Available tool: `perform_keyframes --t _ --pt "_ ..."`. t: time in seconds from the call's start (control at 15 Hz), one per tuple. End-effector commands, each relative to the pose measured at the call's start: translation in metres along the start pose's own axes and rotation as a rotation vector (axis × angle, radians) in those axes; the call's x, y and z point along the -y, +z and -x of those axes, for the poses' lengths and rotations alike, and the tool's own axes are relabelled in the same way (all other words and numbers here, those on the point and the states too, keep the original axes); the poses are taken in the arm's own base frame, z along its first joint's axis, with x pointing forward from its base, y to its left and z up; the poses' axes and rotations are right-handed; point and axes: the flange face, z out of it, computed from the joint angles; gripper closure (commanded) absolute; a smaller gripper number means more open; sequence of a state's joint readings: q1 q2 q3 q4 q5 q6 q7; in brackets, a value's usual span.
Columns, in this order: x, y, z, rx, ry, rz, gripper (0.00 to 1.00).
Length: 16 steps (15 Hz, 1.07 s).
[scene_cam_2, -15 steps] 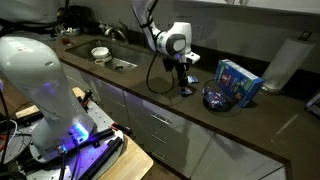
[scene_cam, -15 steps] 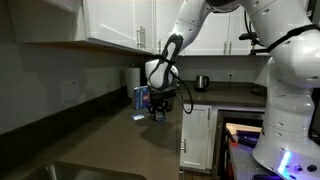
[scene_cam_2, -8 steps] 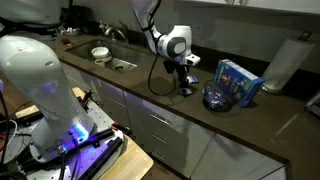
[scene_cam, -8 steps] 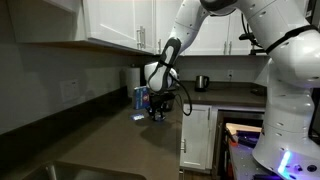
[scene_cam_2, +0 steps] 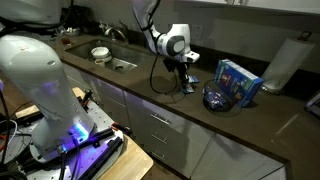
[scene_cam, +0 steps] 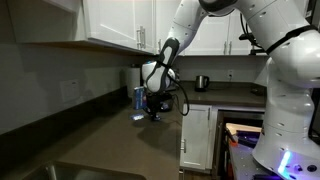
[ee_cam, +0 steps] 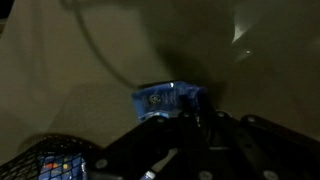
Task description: Pick the sachet and put it in the basket
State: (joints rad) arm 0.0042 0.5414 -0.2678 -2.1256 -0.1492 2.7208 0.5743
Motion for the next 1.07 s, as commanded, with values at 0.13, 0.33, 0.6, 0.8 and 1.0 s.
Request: perform_keyframes --t 0.13,0.33,0.6,0.8,1.0 --pt "0.012 -0.054 -0.002 -0.075 -0.070 -0.002 0.96" --pt "0.012 -0.088 -0.011 -0.144 -0.100 0.005 0.95" --pt "-0.005 -0.128 -0.029 -0.217 -0.096 0.012 0.95" --pt "-0.028 -0.142 -0.047 -0.232 -0.039 -0.001 0.95" --pt "-0.057 -0.142 -0.068 -0.223 0.053 0.012 0.95"
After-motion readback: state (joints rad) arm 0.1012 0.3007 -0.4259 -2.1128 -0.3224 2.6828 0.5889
